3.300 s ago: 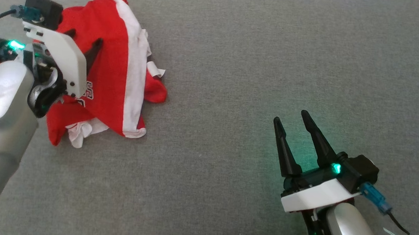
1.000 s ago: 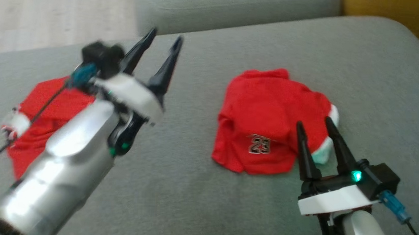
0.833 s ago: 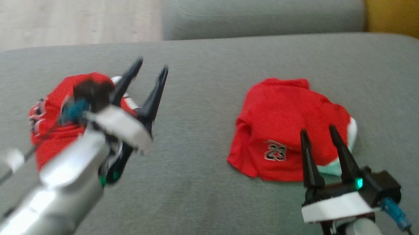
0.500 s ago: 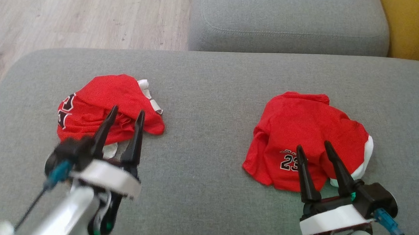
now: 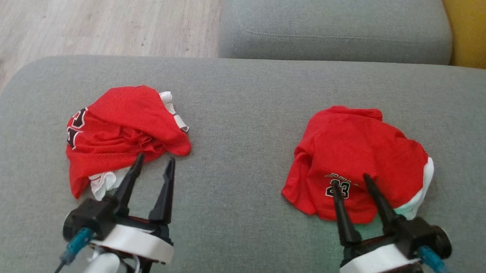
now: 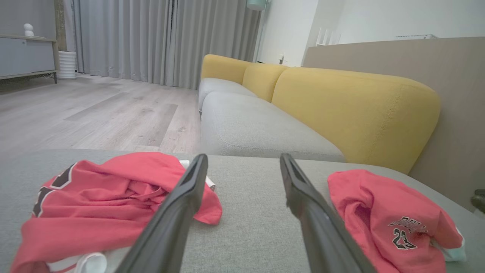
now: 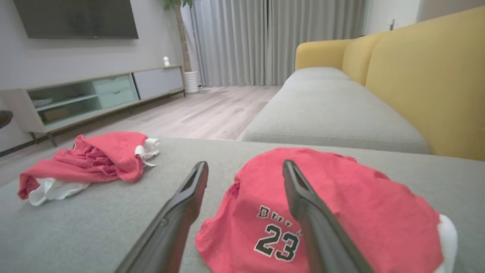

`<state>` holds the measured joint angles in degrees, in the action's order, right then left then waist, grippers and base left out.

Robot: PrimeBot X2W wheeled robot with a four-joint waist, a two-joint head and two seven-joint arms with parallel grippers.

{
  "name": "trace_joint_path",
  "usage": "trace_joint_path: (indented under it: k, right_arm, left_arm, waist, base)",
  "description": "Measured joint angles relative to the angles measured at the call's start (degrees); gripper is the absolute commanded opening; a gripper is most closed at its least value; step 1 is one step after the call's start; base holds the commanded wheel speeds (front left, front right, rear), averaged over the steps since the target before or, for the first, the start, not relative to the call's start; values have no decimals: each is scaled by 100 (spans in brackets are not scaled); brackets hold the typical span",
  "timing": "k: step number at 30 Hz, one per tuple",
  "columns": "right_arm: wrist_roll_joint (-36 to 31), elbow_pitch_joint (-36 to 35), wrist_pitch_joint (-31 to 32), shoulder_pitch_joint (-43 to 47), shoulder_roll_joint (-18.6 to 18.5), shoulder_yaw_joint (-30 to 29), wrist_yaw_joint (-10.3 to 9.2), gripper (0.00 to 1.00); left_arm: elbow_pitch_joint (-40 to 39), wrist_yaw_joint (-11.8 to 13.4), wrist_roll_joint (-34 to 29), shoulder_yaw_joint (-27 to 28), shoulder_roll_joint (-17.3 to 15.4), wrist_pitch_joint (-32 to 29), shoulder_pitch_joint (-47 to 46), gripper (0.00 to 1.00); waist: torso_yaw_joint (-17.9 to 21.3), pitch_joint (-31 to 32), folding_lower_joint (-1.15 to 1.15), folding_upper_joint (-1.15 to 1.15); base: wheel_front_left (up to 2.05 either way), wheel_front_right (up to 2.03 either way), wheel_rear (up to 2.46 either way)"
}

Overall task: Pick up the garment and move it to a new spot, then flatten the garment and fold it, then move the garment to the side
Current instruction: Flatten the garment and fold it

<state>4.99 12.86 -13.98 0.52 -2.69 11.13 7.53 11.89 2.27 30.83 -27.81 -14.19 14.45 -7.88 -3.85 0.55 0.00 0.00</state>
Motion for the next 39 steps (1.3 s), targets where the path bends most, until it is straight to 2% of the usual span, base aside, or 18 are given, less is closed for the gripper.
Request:
trace_joint_path:
  k: [6,15,26,27,28,29,35,38,39]
  right_arm:
    - [-247,393,493,-309,0,115,0,100]
    - [-586,1599,1321,-985,-3,231,0,100]
    - [-641,2566,1553,-1713,-8,241,0,100]
    - [-595,2631,1555,-1776,-11,271,0,36]
    - [-558,2681,1553,-1818,-12,299,0,36]
    - [-509,2703,1537,-1851,-13,325,0,0]
    - [14,2732,1011,-1891,-57,765,0,0]
    - [404,2544,767,-2011,-57,1047,0,0]
    - [740,2338,644,-2235,-66,1268,0,0]
  left_arm:
    - [126,-218,-192,31,201,0,-25,100]
    - [301,-489,-349,162,458,0,-274,100]
    - [430,-692,-532,364,732,0,-475,100]
    - [438,-706,-566,391,744,0,-475,100]
    - [454,-733,-590,410,751,0,-472,100]
    - [470,-738,-617,428,758,0,-472,100]
    - [534,-792,-667,597,824,0,-460,100]
    - [543,-816,-669,661,864,0,-432,100]
    - [544,-833,-669,710,887,0,-371,100]
  waist:
    - [-123,-140,0,0]
    - [-412,-471,1,0]
    - [-720,-796,1,0]
    - [-729,-804,1,0]
    - [-728,-803,1,0]
    - [-723,-794,1,0]
    - [-641,-600,1,0]
    - [-598,-442,1,0]
    - [-576,-326,1,0]
  base:
    - [0,0,0]
    - [0,0,0]
    - [0,0,0]
    - [0,0,0]
    - [0,0,0]
    - [0,0,0]
    - [0,0,0]
    - [0,0,0]
    - [0,0,0]
